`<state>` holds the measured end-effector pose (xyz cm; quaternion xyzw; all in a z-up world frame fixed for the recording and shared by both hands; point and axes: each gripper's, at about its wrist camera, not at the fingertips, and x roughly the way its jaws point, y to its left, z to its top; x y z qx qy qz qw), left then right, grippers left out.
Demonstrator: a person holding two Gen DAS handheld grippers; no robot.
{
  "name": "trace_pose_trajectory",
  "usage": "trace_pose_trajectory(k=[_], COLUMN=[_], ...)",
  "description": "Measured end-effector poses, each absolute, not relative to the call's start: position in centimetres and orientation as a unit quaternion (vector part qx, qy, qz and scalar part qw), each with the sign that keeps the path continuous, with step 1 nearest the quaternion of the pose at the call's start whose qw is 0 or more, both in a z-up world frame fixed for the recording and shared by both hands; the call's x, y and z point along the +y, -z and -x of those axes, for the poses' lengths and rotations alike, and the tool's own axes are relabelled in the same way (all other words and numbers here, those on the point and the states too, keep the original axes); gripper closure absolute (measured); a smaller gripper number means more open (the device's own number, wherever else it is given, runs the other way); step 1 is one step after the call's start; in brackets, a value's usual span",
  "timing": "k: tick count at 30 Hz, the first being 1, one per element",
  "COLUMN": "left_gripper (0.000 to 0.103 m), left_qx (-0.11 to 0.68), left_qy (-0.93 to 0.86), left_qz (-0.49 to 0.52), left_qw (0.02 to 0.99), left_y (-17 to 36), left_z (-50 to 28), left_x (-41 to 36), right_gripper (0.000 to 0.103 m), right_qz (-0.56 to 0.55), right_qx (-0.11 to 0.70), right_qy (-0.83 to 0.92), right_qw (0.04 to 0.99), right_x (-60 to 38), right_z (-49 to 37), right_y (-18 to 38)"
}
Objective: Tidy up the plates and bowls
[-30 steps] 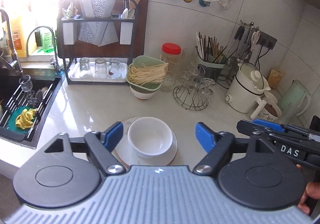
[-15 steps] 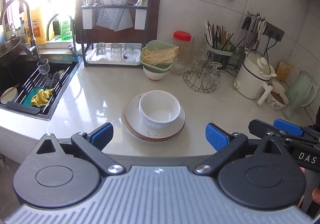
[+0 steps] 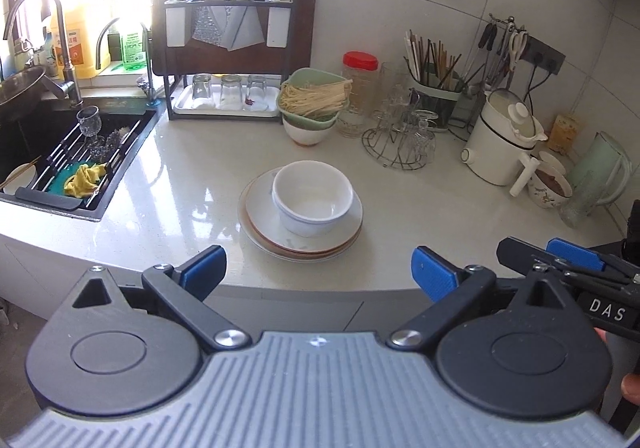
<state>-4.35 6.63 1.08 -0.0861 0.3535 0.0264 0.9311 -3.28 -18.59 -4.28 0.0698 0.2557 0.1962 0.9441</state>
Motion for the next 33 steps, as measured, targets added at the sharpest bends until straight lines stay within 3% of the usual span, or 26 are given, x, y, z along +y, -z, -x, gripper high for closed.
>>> trace_pose_trajectory(k=[21,33], left_gripper=[0.002,0.002], left_qx=[0.362,0.395], left_qy=[-0.053,-0.034], left_qz=[0.079,0.091], left_qw=[0.928,0.914], left_y=[-1.9,0.3], left_z=[4.1,3.5], left_x=[7.8,8.1], right_gripper=[0.013,0.013], right_qz=[-0.084,-0.095], right_qx=[0.273,0.289], right_qy=[-0.187,-0.176], right_qw=[0.94,0.936], right_x=[-19.0,-18.7], right_z=[3.3,3.6], right_y=[4.1,4.7])
